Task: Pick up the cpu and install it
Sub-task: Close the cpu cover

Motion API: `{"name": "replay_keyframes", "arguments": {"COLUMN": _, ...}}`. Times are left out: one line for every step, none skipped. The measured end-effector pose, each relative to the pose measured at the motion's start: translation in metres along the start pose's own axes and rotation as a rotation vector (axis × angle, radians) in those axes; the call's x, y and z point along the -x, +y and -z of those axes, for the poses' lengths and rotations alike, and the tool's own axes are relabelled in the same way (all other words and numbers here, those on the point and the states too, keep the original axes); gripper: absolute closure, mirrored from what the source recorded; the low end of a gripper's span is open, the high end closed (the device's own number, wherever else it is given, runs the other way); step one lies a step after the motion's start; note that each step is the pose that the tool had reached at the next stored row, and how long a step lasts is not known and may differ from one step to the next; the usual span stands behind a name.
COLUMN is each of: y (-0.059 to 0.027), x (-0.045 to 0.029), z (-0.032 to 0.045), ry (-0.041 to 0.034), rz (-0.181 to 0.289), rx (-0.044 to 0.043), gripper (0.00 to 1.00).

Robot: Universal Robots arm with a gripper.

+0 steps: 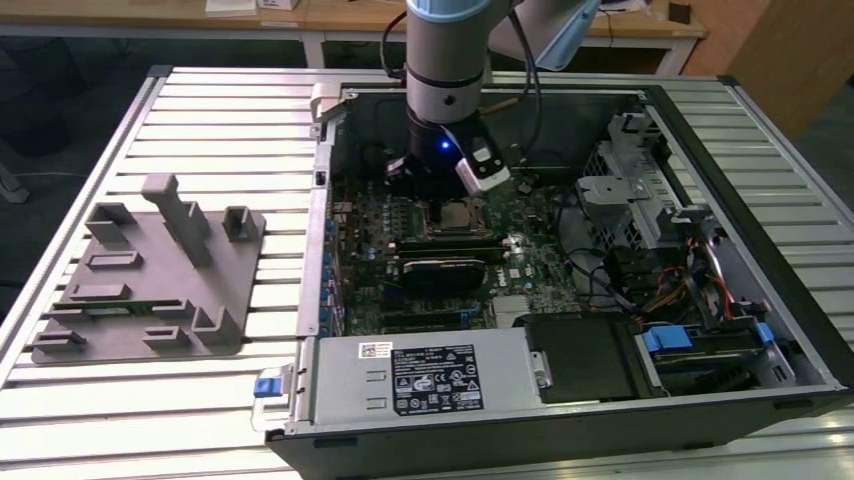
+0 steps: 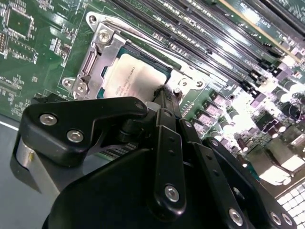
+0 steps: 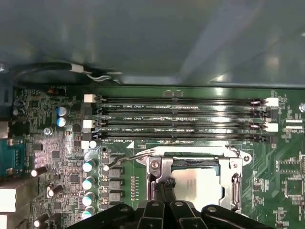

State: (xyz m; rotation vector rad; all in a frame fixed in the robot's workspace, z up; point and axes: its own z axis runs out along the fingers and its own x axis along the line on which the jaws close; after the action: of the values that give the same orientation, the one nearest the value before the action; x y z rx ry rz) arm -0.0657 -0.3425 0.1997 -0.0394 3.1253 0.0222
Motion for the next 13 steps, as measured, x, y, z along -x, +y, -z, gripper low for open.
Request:
{"name": "replay_keyframes", "arguments": {"y": 0.0, "x": 0.0001, "z": -0.0002, "ry": -0.0001, "rz": 0.007, "rx": 0.0005, "gripper": 0.89}}
{"name": "replay_keyframes", "arguments": {"y": 0.0, "x": 0.0004, "z": -0.0002, "ry": 0.0, "rz": 0.014, "rx": 0.0005, "gripper": 0.89}}
{"name": "replay_keyframes", "arguments": {"y": 0.0, "x": 0.0008, "z": -0.0003, "ry": 0.0, "rz": 0.019, "rx": 0.0008, "gripper": 0.89}}
{"name": "replay_keyframes", "arguments": {"y": 0.0, "x": 0.0013, "z": -0.0003, "ry": 0.0, "rz": 0.023, "rx": 0.0009, "gripper": 0.89}}
{"name": "replay_keyframes", "arguments": {"y": -0.0001, "x": 0.0017, "z": -0.0003, "ry": 0.0001, "rz": 0.026, "rx": 0.0009, "gripper": 0.89}}
{"name": "replay_keyframes", "arguments": {"y": -0.0001, "x": 0.0019, "z": -0.0003, "ry": 0.0002, "rz": 0.028, "rx": 0.0008, "gripper": 0.89}}
{"name": "replay_keyframes", "arguments": {"y": -0.0001, "x": 0.002, "z": -0.0003, "ry": 0.0003, "rz": 0.029, "rx": 0.0008, "gripper": 0.89}}
{"name": "replay_keyframes", "arguments": {"y": 0.0, "x": 0.002, "z": -0.0003, "ry": 0.0003, "rz": 0.029, "rx": 0.0008, "gripper": 0.89}}
{"name": "replay_keyframes", "arguments": {"y": 0.0, "x": 0.002, "z": -0.0003, "ry": 0.0003, "rz": 0.029, "rx": 0.0008, "gripper": 0.89}}
{"name": "replay_keyframes", "arguments": {"y": 0.0, "x": 0.002, "z": -0.0003, "ry": 0.0003, "rz": 0.029, "rx": 0.0008, "gripper": 0.89}}
{"name": "replay_keyframes", "arguments": {"y": 0.0, "x": 0.002, "z": -0.0003, "ry": 0.0003, "rz": 0.029, "rx": 0.0008, "gripper": 0.89}}
{"name": "replay_keyframes", "arguments": {"y": 0.0, "x": 0.0021, "z": -0.0002, "ry": 0.0002, "rz": 0.029, "rx": 0.0008, "gripper": 0.89}}
{"name": "replay_keyframes", "arguments": {"y": 0.0, "x": 0.0021, "z": 0.0002, "ry": 0.0004, "rz": 0.029, "rx": 0.0006, "gripper": 0.89}}
